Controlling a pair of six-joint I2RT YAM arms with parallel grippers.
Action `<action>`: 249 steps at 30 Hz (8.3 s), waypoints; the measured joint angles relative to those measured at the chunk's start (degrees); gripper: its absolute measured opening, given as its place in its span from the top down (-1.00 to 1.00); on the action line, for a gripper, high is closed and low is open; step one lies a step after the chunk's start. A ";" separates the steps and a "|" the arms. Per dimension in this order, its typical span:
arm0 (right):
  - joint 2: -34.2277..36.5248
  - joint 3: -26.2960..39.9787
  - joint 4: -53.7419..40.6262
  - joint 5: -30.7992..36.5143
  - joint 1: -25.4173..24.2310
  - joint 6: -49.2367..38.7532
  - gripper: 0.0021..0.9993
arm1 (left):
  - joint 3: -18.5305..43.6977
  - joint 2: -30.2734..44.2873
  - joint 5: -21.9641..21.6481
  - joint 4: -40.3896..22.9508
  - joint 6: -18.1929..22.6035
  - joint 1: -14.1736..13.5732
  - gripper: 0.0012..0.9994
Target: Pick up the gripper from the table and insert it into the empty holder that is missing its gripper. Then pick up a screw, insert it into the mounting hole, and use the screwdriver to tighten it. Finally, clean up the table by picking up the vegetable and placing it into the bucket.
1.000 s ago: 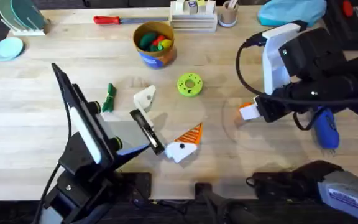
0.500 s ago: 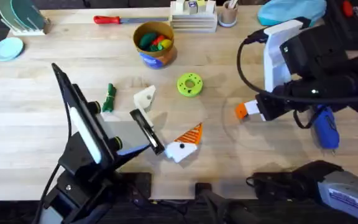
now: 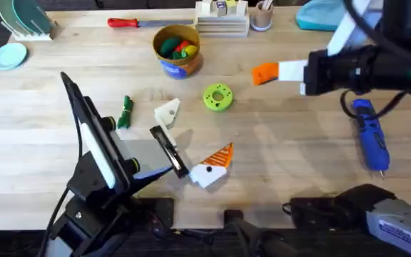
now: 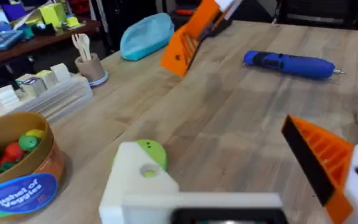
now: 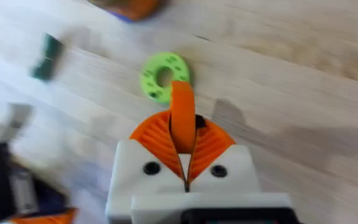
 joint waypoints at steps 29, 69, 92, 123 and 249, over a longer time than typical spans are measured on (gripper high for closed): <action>30.74 -1.69 15.23 -62.64 0.89 10.40 0.99 | 0.00 0.00 1.25 3.04 -15.56 0.00 -0.98; 38.03 -1.69 48.71 -45.85 15.81 38.90 0.99 | -0.11 0.11 -8.60 0.00 -19.18 1.25 -0.98; 38.98 -1.72 51.35 -50.76 16.59 40.10 -0.34 | -0.07 0.11 -9.05 2.17 -17.79 0.79 -0.98; 39.00 19.45 4.76 -21.04 5.50 5.78 -0.99 | -0.07 0.11 -6.14 2.10 -17.38 -0.02 -0.98; 39.11 51.44 -31.07 6.21 36.16 -13.21 0.99 | -0.02 0.11 4.38 -0.13 -10.51 -0.02 -0.98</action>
